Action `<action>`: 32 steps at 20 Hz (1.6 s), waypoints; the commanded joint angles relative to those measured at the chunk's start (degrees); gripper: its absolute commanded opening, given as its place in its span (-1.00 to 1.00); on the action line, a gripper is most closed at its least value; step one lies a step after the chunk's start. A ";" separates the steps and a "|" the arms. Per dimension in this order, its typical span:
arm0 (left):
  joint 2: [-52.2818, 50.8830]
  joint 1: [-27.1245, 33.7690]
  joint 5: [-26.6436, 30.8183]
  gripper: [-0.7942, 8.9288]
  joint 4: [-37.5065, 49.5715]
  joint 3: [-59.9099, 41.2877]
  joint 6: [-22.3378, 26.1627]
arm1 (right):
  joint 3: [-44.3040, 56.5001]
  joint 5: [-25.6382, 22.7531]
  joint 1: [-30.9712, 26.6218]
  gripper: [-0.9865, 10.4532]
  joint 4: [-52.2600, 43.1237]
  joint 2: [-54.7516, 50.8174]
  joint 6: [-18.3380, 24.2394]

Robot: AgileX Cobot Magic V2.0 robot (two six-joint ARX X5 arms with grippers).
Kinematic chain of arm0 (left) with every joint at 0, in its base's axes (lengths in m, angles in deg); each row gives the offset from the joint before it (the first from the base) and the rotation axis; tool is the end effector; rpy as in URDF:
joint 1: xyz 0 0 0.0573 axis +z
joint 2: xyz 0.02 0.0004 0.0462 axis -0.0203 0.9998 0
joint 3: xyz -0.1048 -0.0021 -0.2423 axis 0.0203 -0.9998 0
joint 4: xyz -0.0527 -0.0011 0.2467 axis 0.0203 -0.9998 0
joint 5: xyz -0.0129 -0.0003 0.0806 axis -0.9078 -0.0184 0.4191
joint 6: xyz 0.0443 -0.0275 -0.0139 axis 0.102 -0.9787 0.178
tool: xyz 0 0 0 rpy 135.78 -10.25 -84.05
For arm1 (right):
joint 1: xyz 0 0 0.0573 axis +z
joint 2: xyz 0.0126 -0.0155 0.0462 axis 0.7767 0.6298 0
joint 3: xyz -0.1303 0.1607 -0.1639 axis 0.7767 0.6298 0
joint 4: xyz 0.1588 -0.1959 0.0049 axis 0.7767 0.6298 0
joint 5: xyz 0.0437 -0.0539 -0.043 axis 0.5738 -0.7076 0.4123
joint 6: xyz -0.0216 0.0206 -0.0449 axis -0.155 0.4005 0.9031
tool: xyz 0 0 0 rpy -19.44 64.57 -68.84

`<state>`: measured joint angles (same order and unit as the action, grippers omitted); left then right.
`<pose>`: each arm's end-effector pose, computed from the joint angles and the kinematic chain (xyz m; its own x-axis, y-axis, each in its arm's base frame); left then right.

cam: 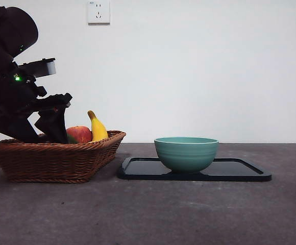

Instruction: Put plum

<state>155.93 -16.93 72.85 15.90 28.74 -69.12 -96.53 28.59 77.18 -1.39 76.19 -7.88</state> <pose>0.2997 -0.0877 0.1908 0.6366 -0.2856 -0.7164 0.3607 0.9313 -0.0508 0.0981 0.0599 0.2918 0.4448 0.6188 -0.6475 -0.5912 0.7459 0.3067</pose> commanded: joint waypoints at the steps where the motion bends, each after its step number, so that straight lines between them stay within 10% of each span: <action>1: 1.05 -0.22 0.09 0.00 0.39 0.35 0.68 | -0.24 0.00 0.39 -0.43 -0.61 0.26 0.42; 13: -14.16 -0.46 -0.50 0.00 -4.09 0.61 -0.72 | -0.24 -0.04 0.39 -0.43 -1.03 0.26 0.22; 22: -35.71 -0.77 -27.67 0.00 -24.85 0.61 -1.29 | -0.24 -0.04 0.37 -0.43 -4.11 0.28 0.20; 32: -42.53 -0.74 -31.74 -0.01 -40.02 0.61 1.79 | -0.24 -0.04 0.37 -0.43 -4.02 0.28 -0.87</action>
<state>113.04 -17.48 41.26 -24.60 28.74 -68.61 -96.53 28.57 77.18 -4.97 76.19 -8.13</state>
